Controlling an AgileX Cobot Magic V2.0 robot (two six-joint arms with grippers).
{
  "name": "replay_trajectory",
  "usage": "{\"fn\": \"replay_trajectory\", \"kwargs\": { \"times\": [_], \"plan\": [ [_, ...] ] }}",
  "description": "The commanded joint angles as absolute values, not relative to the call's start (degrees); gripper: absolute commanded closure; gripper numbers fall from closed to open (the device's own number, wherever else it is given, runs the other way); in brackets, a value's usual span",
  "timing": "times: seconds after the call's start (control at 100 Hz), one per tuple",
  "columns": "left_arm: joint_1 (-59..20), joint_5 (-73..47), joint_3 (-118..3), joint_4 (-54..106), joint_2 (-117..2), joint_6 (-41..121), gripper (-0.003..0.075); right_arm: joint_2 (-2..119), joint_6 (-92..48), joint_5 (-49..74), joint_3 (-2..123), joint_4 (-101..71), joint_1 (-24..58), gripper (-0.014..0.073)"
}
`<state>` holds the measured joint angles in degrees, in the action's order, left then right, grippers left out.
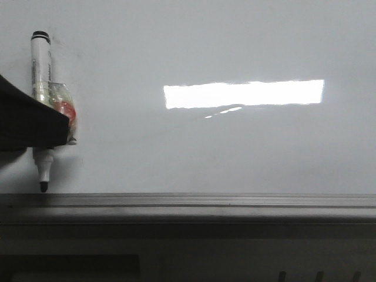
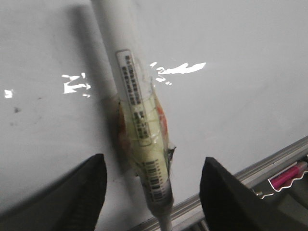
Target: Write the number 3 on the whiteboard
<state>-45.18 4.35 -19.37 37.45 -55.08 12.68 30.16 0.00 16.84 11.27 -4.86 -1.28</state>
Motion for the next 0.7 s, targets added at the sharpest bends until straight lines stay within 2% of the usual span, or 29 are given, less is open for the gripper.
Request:
{"fn": "replay_trajectory", "kwargs": {
  "times": [0.0,0.07,0.14,0.21,0.27,0.29,0.44,0.69],
  "plan": [
    [-45.57,8.88,-21.23,39.32,-57.07,12.75,0.0310,31.06,0.00,12.52,13.26,-4.90,-1.27,0.0658],
    [-45.57,7.96,-21.23,40.06,-59.01,12.75,0.0323,31.06,0.00,12.52,13.26,-4.90,-1.27,0.0658],
    [-45.57,7.18,-21.23,41.30,-60.71,12.65,0.0412,31.06,0.00,12.52,13.26,-4.90,-1.27,0.0658],
    [-45.57,6.82,-21.23,41.42,-61.91,12.65,0.0561,31.06,0.00,12.52,13.26,-4.90,-1.27,0.0658],
    [-45.57,6.73,-21.23,41.27,-62.33,12.65,0.0723,31.06,0.00,12.64,13.26,-4.99,-1.15,0.0658],
    [-45.57,6.73,-21.23,41.16,-62.33,12.65,0.0741,31.06,0.00,12.74,13.26,-4.99,-1.18,0.0658],
    [-45.57,5.97,-21.23,39.00,-61.79,12.75,0.0740,31.06,0.00,13.77,15.32,-5.10,2.71,0.0658],
    [-45.57,1.89,-22.20,28.67,-56.05,12.75,0.0740,31.06,-4.14,12.57,18.50,-5.11,25.52,0.0658]
  ]
}}
